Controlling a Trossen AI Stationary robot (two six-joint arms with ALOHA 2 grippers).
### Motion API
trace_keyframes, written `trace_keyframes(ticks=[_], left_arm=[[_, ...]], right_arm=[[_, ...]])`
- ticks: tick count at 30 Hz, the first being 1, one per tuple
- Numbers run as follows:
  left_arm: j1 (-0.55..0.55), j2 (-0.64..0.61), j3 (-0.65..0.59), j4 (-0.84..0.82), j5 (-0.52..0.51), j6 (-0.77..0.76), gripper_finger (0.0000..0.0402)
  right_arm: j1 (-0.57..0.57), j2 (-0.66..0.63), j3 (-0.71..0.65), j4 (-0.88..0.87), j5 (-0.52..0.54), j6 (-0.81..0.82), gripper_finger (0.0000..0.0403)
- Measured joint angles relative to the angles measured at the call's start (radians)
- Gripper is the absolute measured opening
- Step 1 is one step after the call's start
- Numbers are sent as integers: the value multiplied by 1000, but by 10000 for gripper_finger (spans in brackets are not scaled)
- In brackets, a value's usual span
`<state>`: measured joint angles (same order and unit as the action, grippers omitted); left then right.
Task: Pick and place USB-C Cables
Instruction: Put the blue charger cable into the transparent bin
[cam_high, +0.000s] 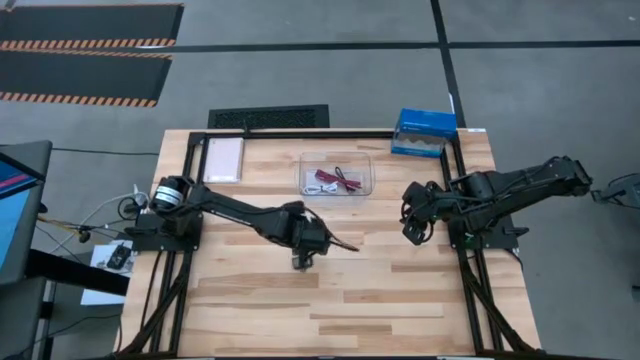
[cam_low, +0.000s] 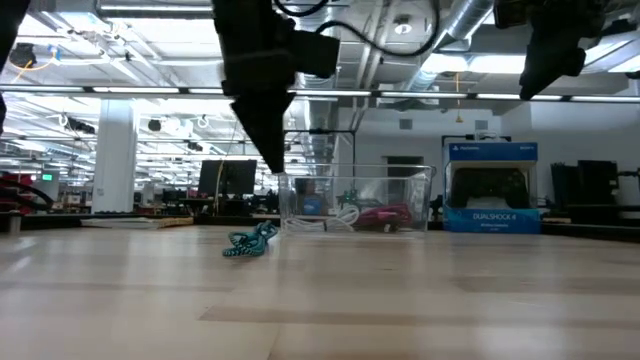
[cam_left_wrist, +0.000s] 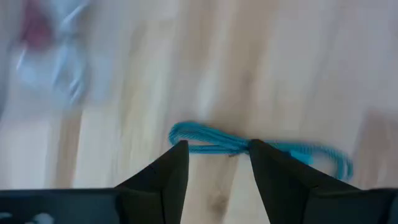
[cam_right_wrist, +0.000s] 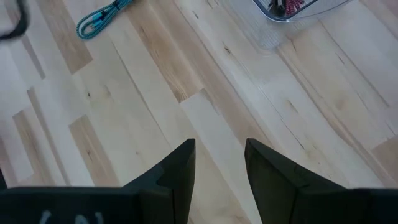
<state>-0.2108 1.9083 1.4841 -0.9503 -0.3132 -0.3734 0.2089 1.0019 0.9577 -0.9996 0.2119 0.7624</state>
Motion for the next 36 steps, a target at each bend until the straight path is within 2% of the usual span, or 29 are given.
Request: trace_keyframes(ticks=[3, 6, 13, 21, 24, 28, 32, 36], left_arm=[[-6, 0, 1, -12, -38, -237, 160], [-22, 2, 1, 9, -45, -336, 160], [-43, 9, 2, 72, -20, -385, 160], [-39, 9, 2, 197, -19, -333, 160], [-39, 9, 2, 213, -22, -390, 160], [-43, 9, 3, 161, -123, -518, 160], [-67, 9, 3, 37, -286, -755, 160], [-97, 9, -4, -55, -355, -968, 160]], right_arm=[[0, 0, 0, 1, 0, 0, 164], [0, 0, 0, 1, 0, 0, 164], [0, 0, 0, 7, 0, 8, 164], [0, 0, 0, 8, 15, 7, 164], [0, 0, 0, 7, 24, 6, 164], [0, 0, 0, 7, 41, 0, 164], [0, 0, 0, 7, 50, -2, 164], [0, 0, 0, 8, 52, -7, 164]])
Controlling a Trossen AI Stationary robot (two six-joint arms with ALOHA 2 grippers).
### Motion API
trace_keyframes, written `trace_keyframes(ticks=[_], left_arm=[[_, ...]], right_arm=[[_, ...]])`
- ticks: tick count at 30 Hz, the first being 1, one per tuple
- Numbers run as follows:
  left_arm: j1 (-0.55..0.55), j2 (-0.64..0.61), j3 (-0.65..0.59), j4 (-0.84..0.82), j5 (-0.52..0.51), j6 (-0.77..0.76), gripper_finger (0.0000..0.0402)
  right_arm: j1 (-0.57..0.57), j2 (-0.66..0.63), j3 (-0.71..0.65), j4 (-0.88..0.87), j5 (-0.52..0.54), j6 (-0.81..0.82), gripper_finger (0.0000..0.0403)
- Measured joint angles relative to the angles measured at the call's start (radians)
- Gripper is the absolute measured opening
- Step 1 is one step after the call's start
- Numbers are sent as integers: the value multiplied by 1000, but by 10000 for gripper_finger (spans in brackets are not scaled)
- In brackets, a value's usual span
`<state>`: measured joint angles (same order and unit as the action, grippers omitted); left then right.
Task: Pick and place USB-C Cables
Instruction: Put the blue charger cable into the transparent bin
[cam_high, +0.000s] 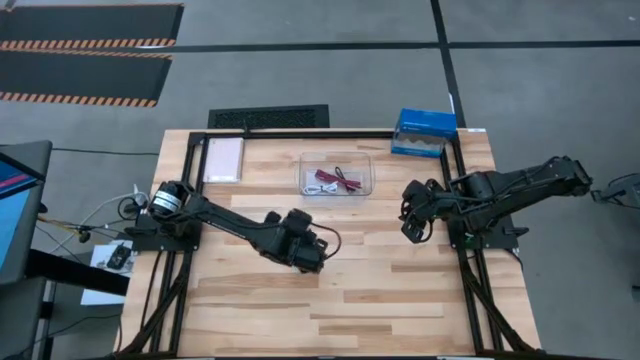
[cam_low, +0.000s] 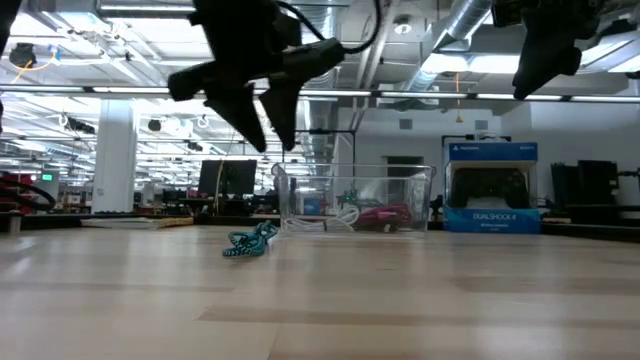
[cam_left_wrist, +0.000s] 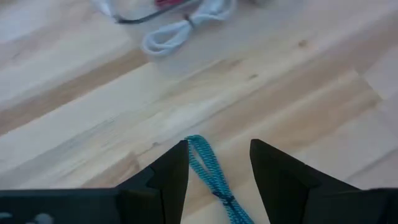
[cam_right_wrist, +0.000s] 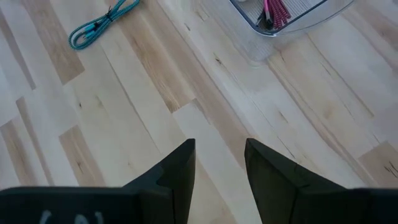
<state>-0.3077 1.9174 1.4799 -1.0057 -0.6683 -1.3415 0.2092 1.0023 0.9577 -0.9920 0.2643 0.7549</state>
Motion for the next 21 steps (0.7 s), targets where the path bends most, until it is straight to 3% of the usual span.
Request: trace_keyframes(ticks=[4, 9, 21], left_arm=[[-31, 0, -75, -8, -9, -197, 160], [-42, 0, -193, 114, 86, -343, 160], [-44, 5, -239, 327, 88, -274, 160]], right_arm=[[0, 0, 0, 0, 0, -2, 164], [0, 0, 0, 2, 15, -7, 164], [0, 0, 0, 13, 31, -4, 164]])
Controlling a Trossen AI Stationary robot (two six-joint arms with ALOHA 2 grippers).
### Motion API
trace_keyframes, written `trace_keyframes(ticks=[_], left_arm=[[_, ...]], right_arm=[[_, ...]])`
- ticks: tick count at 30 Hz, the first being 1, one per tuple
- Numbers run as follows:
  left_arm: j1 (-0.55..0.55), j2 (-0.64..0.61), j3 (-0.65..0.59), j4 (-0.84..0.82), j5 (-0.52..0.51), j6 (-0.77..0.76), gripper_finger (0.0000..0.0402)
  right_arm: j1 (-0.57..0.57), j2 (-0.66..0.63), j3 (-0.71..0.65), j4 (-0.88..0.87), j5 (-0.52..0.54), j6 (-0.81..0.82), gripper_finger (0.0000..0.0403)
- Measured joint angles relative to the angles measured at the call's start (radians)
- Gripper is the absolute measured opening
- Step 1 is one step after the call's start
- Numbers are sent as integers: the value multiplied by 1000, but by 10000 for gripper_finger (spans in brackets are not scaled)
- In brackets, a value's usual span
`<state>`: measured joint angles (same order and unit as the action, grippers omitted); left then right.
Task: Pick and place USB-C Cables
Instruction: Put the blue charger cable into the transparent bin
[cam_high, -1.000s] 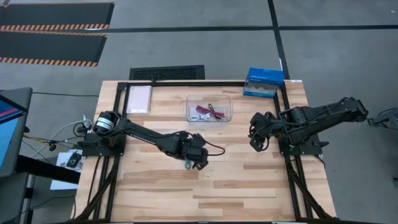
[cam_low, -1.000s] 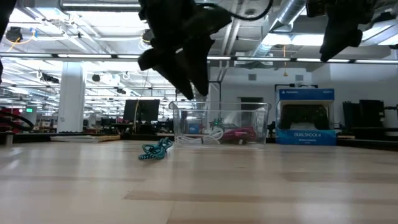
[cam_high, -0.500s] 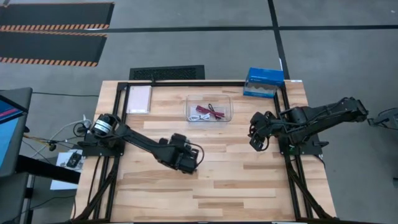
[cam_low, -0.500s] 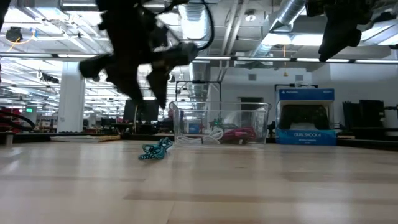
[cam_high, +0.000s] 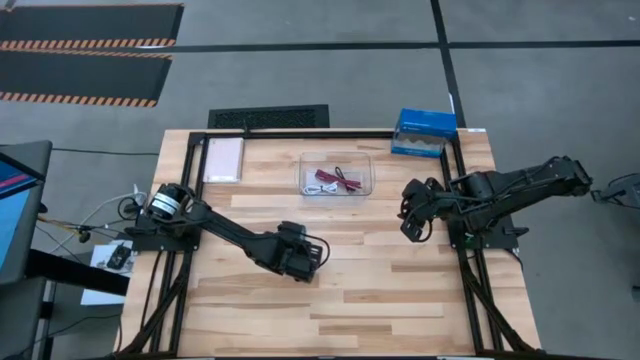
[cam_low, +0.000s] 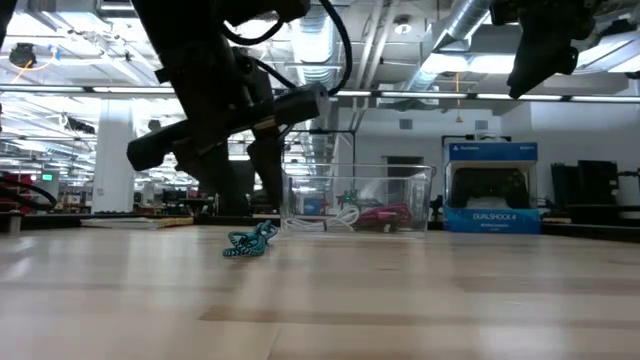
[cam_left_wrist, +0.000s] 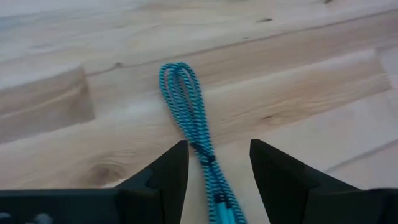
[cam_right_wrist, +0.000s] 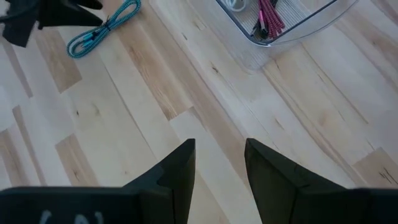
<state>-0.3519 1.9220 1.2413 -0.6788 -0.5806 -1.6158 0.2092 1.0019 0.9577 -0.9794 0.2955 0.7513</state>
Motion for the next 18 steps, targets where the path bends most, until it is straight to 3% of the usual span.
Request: trace_keyframes(ticks=[9, 18], left_arm=[[-3, 78, -1, 58, 75, -27, 160], [23, 101, 9, 65, 122, 52, 159]], right_arm=[[0, 0, 0, 3, 0, 0, 164], [0, 0, 0, 6, 0, 0, 164]])
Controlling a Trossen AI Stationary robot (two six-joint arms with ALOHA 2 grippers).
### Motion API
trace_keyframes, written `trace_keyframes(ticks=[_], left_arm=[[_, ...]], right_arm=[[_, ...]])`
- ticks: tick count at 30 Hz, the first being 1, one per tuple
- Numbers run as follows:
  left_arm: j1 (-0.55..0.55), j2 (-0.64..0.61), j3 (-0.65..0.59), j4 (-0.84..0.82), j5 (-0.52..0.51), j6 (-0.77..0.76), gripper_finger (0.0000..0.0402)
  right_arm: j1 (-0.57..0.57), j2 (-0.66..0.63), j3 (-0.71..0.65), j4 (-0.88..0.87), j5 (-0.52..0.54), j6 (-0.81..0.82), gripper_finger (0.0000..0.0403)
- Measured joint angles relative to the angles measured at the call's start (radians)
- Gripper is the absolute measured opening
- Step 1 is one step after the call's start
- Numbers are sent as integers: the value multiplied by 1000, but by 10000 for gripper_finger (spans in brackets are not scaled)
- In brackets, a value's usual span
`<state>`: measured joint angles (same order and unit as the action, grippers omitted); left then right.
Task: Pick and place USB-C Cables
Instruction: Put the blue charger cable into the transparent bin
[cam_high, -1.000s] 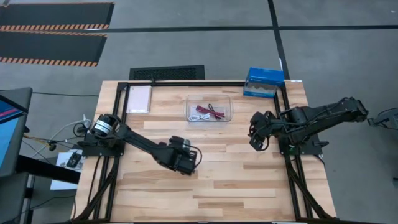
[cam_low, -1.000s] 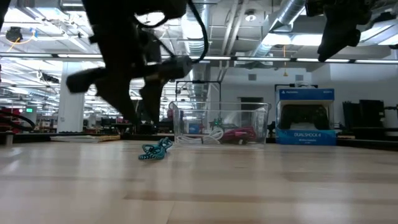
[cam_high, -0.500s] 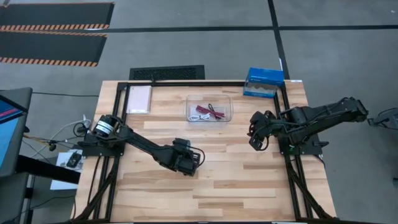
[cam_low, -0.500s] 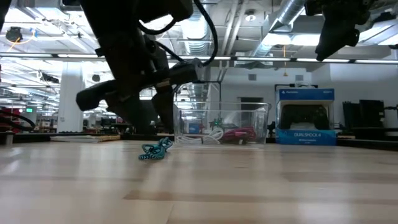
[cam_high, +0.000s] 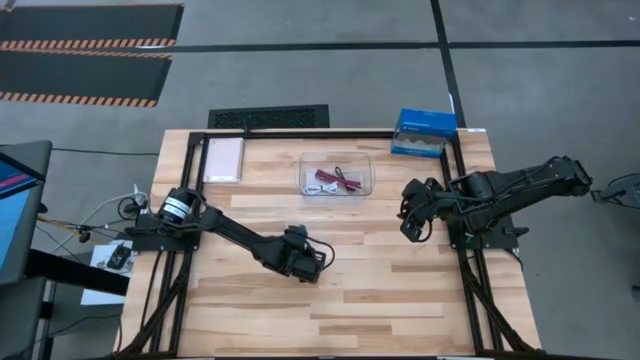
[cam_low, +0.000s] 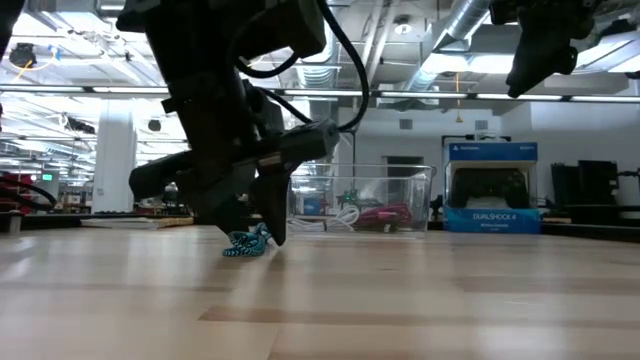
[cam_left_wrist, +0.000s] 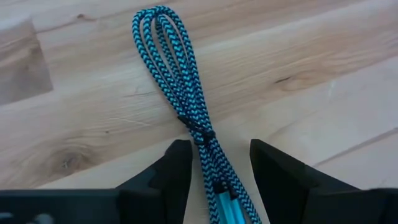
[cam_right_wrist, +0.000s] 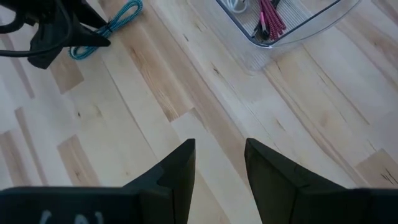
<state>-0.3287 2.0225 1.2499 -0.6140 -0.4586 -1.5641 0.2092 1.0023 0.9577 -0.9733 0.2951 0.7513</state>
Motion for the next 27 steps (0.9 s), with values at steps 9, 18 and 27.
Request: trace_keyframes(ticks=[9, 18, 27], left_arm=[[1, 4, 0, -86, -42, 72, 48], [2, -3, -1, -97, -32, 337, 4], [-43, -171, -7, -125, -61, 452, 1]], right_arm=[[0, 0, 0, 15, 0, 0, 164], [0, 0, 0, 15, 1, 0, 164], [0, 0, 0, 19, 2, -1, 164]])
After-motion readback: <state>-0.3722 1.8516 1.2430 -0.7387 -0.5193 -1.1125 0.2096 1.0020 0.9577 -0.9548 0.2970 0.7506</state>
